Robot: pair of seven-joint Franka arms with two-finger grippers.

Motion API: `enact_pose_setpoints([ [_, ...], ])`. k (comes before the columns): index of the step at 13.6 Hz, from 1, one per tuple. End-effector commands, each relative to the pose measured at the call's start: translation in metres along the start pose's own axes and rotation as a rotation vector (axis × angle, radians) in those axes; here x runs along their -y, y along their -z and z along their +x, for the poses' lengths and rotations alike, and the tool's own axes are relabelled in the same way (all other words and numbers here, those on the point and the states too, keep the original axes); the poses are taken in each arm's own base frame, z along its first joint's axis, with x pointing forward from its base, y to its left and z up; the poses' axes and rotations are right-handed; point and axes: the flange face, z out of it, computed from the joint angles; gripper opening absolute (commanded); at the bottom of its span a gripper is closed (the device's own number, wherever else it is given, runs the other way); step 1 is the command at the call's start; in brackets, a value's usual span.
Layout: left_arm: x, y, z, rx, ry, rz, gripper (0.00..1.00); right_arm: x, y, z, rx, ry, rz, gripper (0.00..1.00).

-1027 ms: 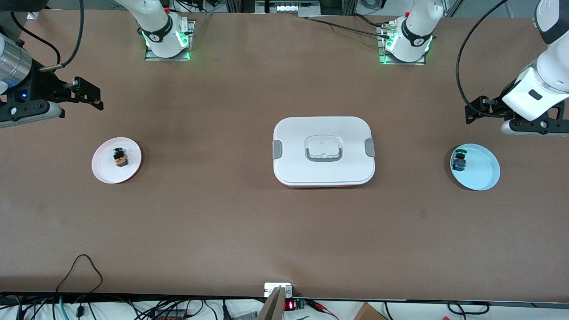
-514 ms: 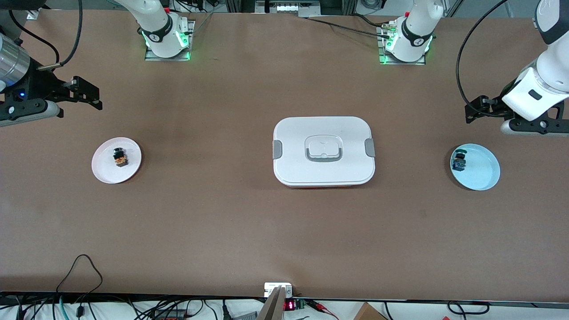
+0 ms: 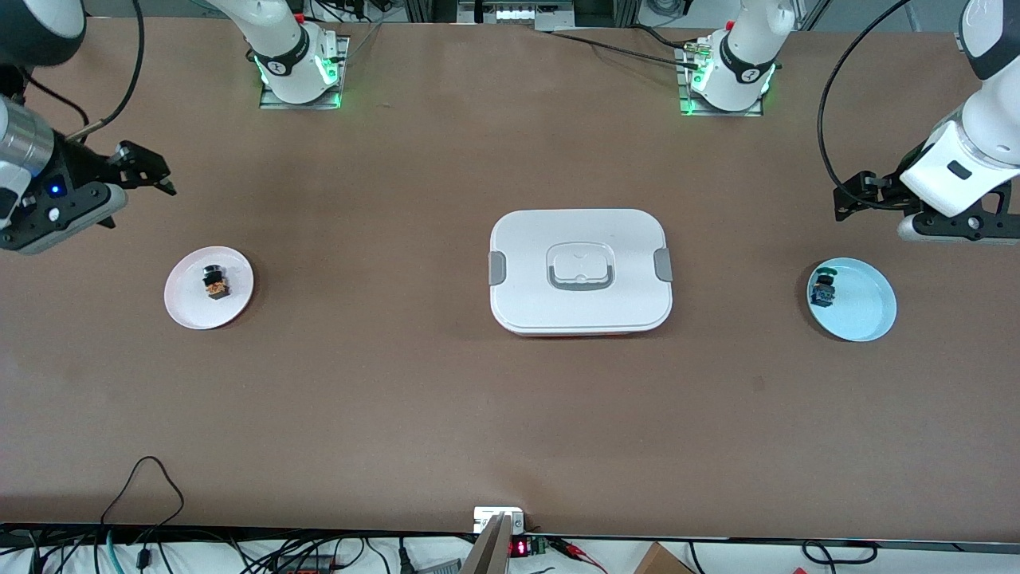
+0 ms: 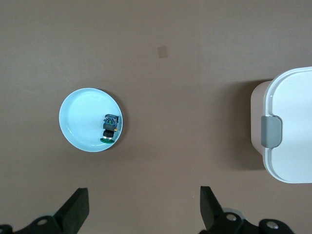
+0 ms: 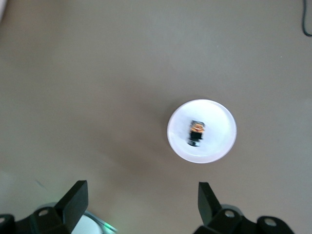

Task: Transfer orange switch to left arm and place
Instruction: 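Lower the right gripper toward the orange switch on the white plate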

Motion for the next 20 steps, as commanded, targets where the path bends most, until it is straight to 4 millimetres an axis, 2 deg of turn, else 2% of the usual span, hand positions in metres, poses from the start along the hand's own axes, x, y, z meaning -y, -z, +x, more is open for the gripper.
enact_pose_setpoints([
  [1, 0.001, 0.003, 0.001, 0.011, -0.013, -0.024, 1.0, -0.029, -0.036, 0.007, 0.079, 0.297, -0.058, 1.0],
  [3, 0.002, 0.004, 0.0, 0.009, -0.013, -0.024, 1.0, -0.059, -0.073, 0.0, 0.069, 0.473, -0.074, 1.0],
  [5, 0.002, 0.004, 0.0, 0.011, -0.013, -0.024, 1.0, -0.08, -0.116, -0.002, 0.034, 0.696, -0.142, 1.0],
  [7, 0.001, 0.003, 0.001, 0.011, -0.013, -0.024, 1.0, -0.09, -0.163, -0.012, 0.026, 0.849, -0.148, 1.0],
  [8, 0.002, 0.004, 0.0, 0.011, -0.013, -0.024, 1.0, -0.09, -0.179, -0.016, 0.026, 0.881, -0.15, 1.0],
  [10, 0.002, 0.004, 0.0, 0.009, -0.013, -0.024, 1.0, -0.084, -0.201, -0.02, 0.043, 0.903, -0.107, 1.0],
  [13, 0.002, 0.004, 0.0, 0.011, -0.013, -0.024, 1.0, -0.077, -0.24, -0.024, 0.044, 1.043, -0.1, 1.0],
  [20, 0.003, 0.003, -0.001, 0.025, -0.01, -0.024, 1.0, -0.082, -0.294, -0.01, 0.046, 1.337, -0.106, 1.0],
])
